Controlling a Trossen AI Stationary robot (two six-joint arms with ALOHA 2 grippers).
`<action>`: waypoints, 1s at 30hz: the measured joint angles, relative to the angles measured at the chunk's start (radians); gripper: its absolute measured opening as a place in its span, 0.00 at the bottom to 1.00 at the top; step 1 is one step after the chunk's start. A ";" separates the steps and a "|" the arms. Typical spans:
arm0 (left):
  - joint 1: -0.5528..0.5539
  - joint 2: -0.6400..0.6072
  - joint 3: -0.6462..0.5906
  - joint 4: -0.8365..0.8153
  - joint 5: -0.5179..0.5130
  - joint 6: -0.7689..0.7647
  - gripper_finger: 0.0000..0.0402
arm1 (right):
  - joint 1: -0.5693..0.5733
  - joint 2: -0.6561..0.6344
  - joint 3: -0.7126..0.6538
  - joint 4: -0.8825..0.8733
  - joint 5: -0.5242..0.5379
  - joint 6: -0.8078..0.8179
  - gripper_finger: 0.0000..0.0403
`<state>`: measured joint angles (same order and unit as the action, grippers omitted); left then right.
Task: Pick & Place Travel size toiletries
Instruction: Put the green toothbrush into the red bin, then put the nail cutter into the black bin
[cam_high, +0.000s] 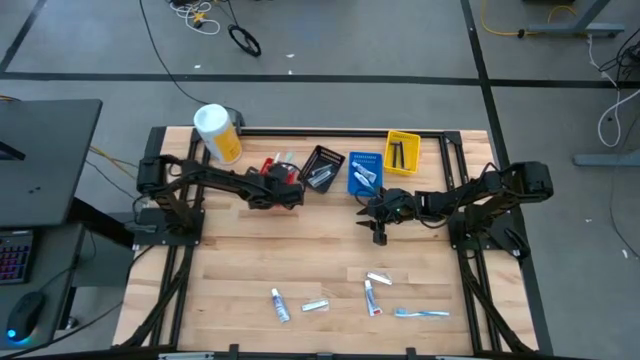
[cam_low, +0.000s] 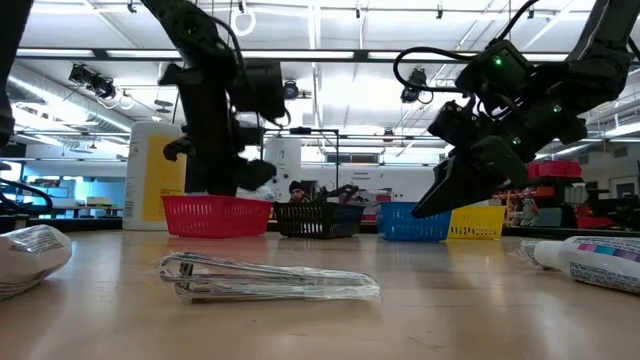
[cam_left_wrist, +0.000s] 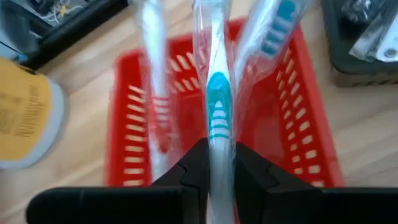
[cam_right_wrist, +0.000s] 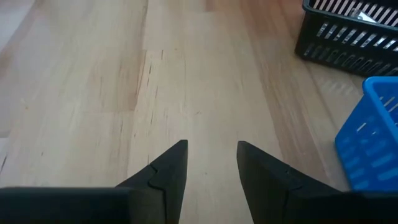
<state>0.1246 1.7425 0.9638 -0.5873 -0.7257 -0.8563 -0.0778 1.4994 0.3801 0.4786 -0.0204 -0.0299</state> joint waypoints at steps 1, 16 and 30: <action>0.000 0.009 0.000 0.005 -0.002 -0.005 0.15 | 0.000 0.000 0.000 0.001 0.000 0.000 0.37; 0.029 0.020 0.003 0.004 0.072 -0.016 0.30 | 0.000 0.000 0.000 0.002 0.000 0.000 0.37; -0.053 0.017 0.188 -0.256 0.087 -0.026 0.37 | 0.000 0.000 0.000 -0.003 0.000 -0.004 0.37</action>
<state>0.0712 1.7596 1.1520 -0.8432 -0.6388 -0.8828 -0.0777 1.4994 0.3801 0.4751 -0.0204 -0.0335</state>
